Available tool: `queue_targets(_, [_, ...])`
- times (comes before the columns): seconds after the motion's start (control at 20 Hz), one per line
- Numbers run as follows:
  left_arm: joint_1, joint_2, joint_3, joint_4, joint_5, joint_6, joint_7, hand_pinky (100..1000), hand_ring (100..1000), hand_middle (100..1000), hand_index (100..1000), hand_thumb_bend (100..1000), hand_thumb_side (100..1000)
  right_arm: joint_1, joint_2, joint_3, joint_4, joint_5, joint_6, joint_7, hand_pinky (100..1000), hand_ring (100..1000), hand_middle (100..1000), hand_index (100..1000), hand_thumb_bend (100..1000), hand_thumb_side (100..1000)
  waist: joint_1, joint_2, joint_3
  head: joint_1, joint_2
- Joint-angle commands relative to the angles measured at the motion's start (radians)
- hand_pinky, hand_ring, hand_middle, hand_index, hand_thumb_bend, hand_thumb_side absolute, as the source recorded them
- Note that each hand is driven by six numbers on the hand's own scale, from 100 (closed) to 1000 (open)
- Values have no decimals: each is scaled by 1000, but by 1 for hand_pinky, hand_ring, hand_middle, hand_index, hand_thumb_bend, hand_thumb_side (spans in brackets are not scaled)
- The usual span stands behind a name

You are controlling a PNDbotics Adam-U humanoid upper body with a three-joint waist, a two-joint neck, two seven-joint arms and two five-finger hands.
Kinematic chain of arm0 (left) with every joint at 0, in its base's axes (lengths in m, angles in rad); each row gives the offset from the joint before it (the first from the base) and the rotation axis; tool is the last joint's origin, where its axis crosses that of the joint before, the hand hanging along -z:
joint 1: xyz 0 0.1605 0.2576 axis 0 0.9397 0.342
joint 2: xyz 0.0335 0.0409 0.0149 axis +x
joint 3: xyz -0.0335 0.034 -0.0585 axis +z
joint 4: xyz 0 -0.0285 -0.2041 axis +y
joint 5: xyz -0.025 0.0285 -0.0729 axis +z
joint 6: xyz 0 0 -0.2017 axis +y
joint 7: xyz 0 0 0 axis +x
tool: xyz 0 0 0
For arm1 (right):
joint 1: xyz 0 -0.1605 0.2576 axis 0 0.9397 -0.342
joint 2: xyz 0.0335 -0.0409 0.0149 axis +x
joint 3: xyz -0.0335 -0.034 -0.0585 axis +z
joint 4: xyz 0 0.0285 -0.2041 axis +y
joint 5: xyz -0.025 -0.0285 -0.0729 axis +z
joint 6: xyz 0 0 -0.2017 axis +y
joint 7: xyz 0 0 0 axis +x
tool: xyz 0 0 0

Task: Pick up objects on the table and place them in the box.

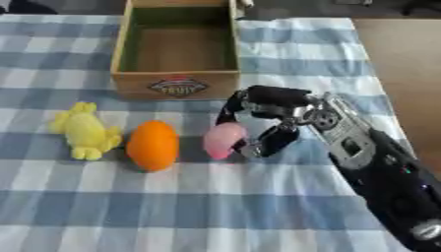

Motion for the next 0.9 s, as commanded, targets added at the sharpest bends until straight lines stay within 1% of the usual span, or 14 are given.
queue_targets(0.05, [-5, 4, 2, -17, 6, 2, -1, 448, 724, 676, 782, 100, 790, -40, -17, -29, -41, -69, -242, 282, 822, 711, 344, 595, 100, 100, 0, -27, 0, 0, -4])
queue_targets(0.4, [-3, 4, 1, -17, 6, 2, -2, 447, 725, 677, 782, 100, 790, -106, -12, -80, -72, -175, -165, 282, 814, 708, 335, 591, 100, 100, 3, -26, 2, 0, -2])
queue_targets(0.6, [-4, 3, -2, -17, 8, 1, -5, 448, 726, 677, 782, 100, 789, -170, 16, -104, -76, -218, -131, 273, 804, 706, 333, 588, 100, 100, 5, -26, 6, -3, -1])
queue_targets(0.7, [-4, 3, -4, -17, 9, 0, -7, 447, 726, 677, 782, 100, 786, -204, 38, -114, -69, -211, -119, 262, 794, 703, 337, 588, 100, 100, 8, -27, 11, -8, -1])
queue_targets(0.9, [-5, 1, -8, -17, 12, -2, -12, 448, 727, 678, 782, 100, 783, -264, 94, -128, -34, -149, -100, 211, 781, 698, 335, 584, 100, 100, 13, -27, 22, -18, -8])
